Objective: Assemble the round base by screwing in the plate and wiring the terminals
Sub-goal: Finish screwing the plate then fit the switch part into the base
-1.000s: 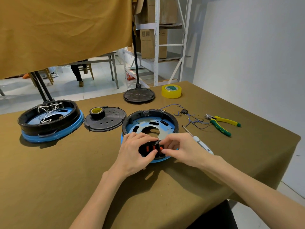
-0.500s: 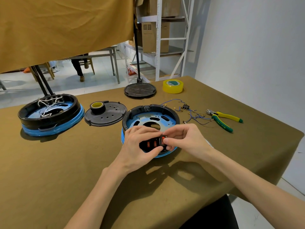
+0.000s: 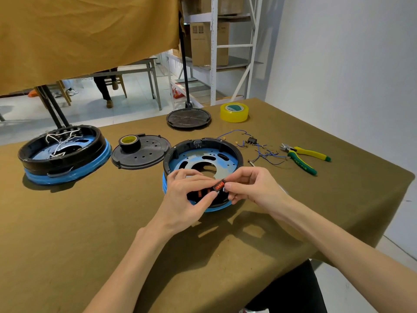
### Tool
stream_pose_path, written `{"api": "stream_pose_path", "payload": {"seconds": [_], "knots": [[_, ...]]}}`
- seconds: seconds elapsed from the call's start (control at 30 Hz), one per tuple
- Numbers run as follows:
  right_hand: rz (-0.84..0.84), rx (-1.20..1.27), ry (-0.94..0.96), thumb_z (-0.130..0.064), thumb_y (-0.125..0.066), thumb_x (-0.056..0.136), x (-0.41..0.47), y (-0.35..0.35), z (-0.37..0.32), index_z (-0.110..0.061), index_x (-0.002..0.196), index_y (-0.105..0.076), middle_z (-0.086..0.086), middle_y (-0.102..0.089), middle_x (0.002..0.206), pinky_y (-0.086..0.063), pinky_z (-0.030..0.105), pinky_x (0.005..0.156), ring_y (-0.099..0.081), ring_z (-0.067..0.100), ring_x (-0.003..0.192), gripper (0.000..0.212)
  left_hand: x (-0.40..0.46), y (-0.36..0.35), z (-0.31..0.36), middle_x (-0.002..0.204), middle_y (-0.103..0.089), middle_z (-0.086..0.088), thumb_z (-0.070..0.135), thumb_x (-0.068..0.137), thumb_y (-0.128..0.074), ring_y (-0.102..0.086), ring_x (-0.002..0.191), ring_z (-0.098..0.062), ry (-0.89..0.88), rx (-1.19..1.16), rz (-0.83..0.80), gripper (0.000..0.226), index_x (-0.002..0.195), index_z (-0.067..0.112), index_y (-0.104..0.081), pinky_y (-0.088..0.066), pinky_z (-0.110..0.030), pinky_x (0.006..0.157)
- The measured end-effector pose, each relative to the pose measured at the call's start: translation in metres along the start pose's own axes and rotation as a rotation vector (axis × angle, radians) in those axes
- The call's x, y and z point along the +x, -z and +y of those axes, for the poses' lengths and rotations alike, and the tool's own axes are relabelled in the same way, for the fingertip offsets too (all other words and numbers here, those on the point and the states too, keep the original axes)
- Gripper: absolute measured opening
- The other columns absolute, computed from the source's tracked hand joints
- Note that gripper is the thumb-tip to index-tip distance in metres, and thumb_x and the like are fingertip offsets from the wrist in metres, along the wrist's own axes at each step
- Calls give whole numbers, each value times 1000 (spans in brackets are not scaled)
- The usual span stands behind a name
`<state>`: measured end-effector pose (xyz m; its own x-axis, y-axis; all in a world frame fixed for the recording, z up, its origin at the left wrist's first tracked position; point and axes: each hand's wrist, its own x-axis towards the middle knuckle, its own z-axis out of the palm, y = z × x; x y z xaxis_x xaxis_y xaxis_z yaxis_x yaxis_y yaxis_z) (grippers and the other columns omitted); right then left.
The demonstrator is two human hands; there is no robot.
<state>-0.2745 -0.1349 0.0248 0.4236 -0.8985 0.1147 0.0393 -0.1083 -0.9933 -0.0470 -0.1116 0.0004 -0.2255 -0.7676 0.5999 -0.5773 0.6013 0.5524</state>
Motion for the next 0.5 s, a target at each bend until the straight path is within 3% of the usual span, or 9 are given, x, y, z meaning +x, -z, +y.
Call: {"api": "stream_pose_path", "payload": {"seconds": [0.2, 0.3, 0.4, 0.5], "knots": [[-28, -56, 10, -2, -76, 89, 2, -1, 2, -8, 103, -75, 18, -78, 97, -62, 28, 68, -76, 24, 77, 15, -1, 1, -2, 107, -64, 37, 53, 84, -68, -48, 118, 7, 3, 15, -8, 32, 114, 41, -71, -25, -25, 108], [-29, -122, 55, -1, -78, 87, 4, -1, 3, -6, 104, -74, 15, -78, 92, -62, 30, 67, -76, 26, 76, 18, -2, 0, -3, 111, -68, 27, 51, 83, -75, -51, 119, 2, 8, 26, -20, 34, 112, 34, -75, -28, -31, 110], [-40, -346, 150, -6, -78, 89, 2, -1, 5, -13, 106, -75, 6, -78, 92, -63, 31, 69, -76, 23, 78, 19, -2, -3, -3, 121, -65, 16, 44, 81, -82, -50, 124, -1, 8, 45, -34, 34, 111, 30, -74, -28, -32, 112], [-17, -588, 250, -9, -76, 90, 0, -1, 7, -19, 108, -76, -5, -75, 90, -62, 30, 72, -73, 17, 82, 20, -2, -4, -6, 122, -64, 16, 43, 79, -85, -51, 124, -2, 15, 80, -58, 36, 111, 33, -72, -28, -37, 114]]}}
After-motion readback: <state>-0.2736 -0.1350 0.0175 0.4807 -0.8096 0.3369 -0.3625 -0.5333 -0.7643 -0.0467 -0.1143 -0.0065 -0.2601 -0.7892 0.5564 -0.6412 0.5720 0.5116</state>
